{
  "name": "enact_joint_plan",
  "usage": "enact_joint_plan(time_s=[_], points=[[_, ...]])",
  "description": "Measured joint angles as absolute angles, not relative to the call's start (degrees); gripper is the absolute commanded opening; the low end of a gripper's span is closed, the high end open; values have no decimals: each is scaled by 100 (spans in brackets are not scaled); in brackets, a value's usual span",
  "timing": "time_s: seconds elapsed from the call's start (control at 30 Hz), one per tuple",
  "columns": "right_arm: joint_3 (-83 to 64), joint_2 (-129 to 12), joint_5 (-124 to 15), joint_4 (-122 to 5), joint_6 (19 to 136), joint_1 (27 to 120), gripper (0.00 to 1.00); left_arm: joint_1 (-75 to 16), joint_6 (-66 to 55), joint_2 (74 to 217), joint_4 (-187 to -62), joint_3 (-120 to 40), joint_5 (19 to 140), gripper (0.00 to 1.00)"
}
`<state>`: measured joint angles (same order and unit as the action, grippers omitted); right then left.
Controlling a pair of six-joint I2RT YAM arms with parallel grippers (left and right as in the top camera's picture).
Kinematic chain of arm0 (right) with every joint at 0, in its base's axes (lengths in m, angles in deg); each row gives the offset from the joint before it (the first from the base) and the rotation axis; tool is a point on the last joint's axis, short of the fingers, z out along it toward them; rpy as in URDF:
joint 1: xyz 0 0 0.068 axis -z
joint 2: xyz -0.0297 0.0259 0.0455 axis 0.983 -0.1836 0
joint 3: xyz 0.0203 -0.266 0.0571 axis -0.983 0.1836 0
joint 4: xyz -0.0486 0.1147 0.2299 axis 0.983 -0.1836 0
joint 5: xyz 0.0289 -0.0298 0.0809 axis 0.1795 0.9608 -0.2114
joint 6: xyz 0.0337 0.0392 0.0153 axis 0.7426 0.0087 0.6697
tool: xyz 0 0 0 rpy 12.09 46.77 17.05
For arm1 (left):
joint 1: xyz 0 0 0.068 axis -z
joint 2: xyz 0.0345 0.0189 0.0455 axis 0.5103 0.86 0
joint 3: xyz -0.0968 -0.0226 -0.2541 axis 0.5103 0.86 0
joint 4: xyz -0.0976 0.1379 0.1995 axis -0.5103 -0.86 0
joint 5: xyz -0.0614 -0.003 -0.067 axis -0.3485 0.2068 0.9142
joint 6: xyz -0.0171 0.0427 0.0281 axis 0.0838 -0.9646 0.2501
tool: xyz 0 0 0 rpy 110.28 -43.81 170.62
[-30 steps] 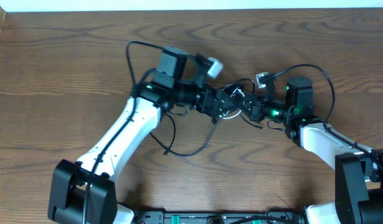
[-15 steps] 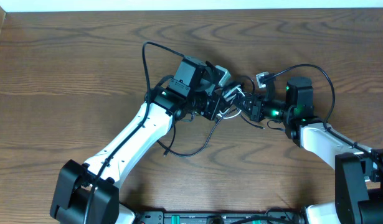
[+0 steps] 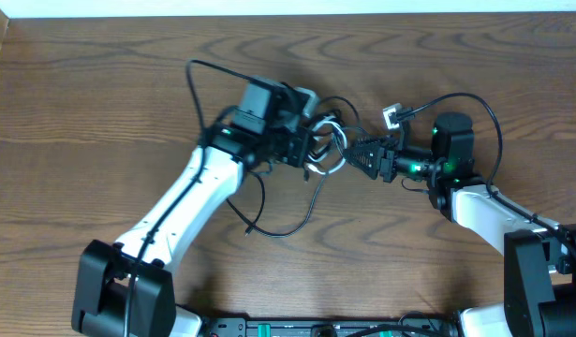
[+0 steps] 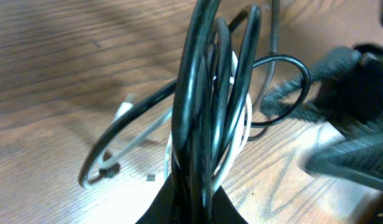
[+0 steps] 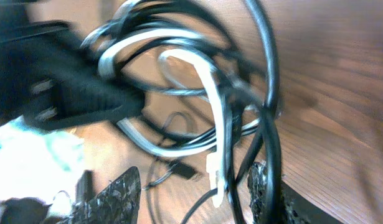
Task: Untangle cables
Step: 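Open the right gripper and pull it back right, leaving bundle in left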
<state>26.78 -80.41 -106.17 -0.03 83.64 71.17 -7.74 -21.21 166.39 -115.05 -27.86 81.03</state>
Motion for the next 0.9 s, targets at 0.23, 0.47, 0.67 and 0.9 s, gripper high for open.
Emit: enact_joint_plan(time_s=[0.23, 0.47, 0.67, 0.9], points=[[2678, -8041, -11526, 488, 8590, 7198, 54, -1129, -2158, 16639, -11638, -2786, 8624, 7], [2678, -8041, -11839, 536, 8771, 7327, 42, -1083, -1942, 16639, -11428, -2679, 8764, 7], [2678, -8041, -11633, 355, 9440, 7383, 22, -753, -1227, 16643, -10309, -2078, 8781, 7], [2678, -8041, -11605, 340, 10710, 7401, 75, -442, -773, 16683, -9398, -1949, 8783, 7]])
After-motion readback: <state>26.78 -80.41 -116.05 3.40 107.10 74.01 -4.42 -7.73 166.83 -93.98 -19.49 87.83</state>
